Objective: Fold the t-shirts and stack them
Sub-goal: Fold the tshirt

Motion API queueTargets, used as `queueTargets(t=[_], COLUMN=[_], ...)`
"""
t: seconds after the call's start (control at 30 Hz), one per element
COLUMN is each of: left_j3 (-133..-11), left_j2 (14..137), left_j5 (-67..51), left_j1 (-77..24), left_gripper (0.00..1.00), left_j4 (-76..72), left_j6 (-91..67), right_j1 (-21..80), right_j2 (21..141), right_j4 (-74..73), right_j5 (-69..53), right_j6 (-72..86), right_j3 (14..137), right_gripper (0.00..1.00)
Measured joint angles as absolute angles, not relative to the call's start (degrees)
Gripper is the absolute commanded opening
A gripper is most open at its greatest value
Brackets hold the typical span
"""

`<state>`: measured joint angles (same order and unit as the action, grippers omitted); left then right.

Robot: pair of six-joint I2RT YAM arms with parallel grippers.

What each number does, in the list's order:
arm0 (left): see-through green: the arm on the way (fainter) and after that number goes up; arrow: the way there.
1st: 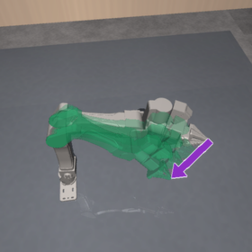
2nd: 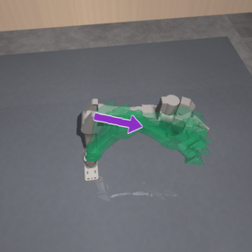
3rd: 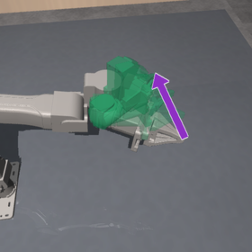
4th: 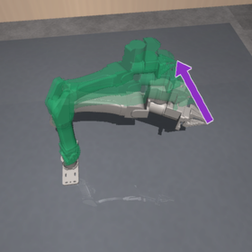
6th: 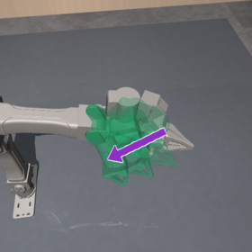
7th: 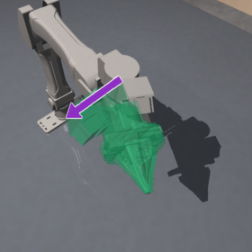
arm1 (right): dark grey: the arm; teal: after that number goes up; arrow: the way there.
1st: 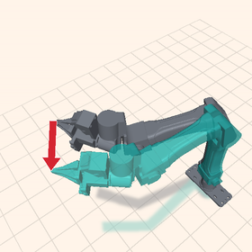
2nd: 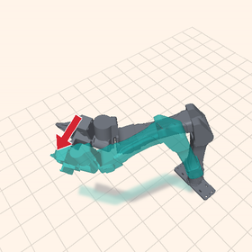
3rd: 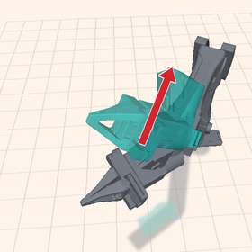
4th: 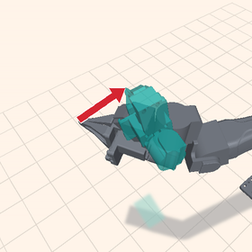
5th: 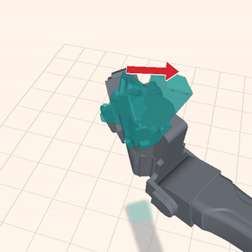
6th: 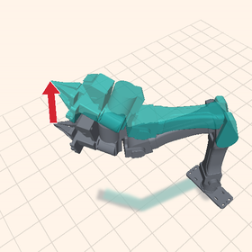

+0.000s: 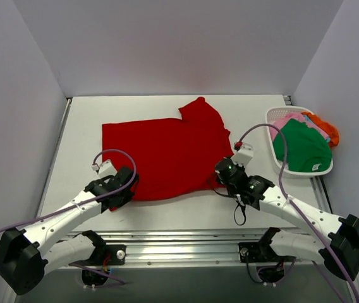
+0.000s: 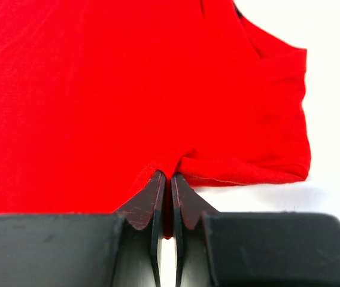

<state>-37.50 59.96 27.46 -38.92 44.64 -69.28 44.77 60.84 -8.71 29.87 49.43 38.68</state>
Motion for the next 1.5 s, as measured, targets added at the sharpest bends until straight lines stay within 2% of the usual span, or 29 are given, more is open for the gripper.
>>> queueTargets(t=[0.4, 0.73, 1.2, 1.27, 1.3, 1.37, 1.4, 1.5], left_j3=[-41.2, -50.7, -65.4, -66.0, -66.2, -67.0, -67.4, -67.6], left_j2=[66.8, 79.9, 101.6, 103.8, 104.7, 105.6, 105.8, 105.9], left_j5=[20.0, 12.6, 4.1, 3.3, 2.9, 2.0, 1.5, 0.6], left_j1=[-24.8, -18.5, -10.6, -9.8, -9.5, -9.1, -8.9, -8.8], left_gripper=[0.03, 0.02, 0.03, 0.10, 0.24, 0.36, 0.46, 0.53], left_j4=[35.0, 29.8, 26.6, 26.6, 26.5, 26.3, 25.9, 25.1], left_j6=[-52.9, -43.6, -39.0, -38.5, -38.3, -38.1, -38.4, -38.6], right_j1=[44.6, 41.9, 31.9, 30.8, 30.4, 29.5, 29.2, 28.4], right_j2=[74.7, 90.8, 115.0, 117.5, 118.8, 121.1, 122.0, 124.7], right_j4=[-10.6, -11.9, -13.9, -14.3, -14.4, -14.4, -14.5, -14.6], right_j5=[35.3, 37.6, 34.9, 34.2, 34.0, 33.0, 32.6, 31.2], right_j6=[49.6, 49.1, 45.3, 44.6, 44.3, 43.4, 43.1, 42.3], right_j3=[51.2, 63.6, 86.4, 88.6, 89.8, 91.9, 92.8, 95.4], right_gripper=[0.00, 0.00, 0.00, 0.00, 0.00, 0.00, 0.00, 0.00])
